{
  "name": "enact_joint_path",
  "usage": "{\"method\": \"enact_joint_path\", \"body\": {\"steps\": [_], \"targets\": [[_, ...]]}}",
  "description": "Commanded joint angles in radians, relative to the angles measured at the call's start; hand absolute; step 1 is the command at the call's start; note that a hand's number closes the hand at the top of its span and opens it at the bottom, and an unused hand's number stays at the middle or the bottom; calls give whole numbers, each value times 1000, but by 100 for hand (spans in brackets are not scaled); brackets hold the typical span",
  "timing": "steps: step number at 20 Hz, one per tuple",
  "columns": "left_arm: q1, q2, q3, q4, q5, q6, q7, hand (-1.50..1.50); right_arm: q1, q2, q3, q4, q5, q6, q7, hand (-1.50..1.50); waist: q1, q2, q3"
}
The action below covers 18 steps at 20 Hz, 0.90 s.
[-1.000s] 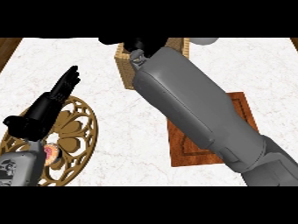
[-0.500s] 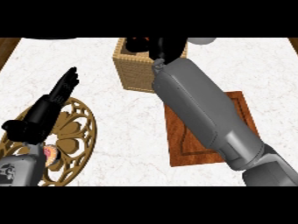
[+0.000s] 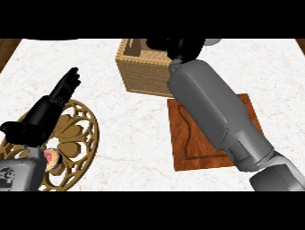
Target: Pick the squash from the cutting board and place it in the basket
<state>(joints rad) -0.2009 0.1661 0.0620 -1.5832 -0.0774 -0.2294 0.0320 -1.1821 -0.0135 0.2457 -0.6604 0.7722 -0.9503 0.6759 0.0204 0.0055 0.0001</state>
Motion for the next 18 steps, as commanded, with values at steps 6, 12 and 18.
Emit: {"method": "enact_joint_path", "body": {"steps": [6,12,18], "targets": [[24,1,9,22,-12,-1,-46,0,-68,-13,-126,81,-89,-13,-200,-150,5,2,0],[-18,13,28,41,1,-9,-18,0,-1,-8,-180,-90,-191,-19,-284,-150,-15,-3,0],[48,-11,0,-24,-3,-4,14,0,127,-42,-237,-298,-312,63,-256,-150,-35,-15,1]]}}
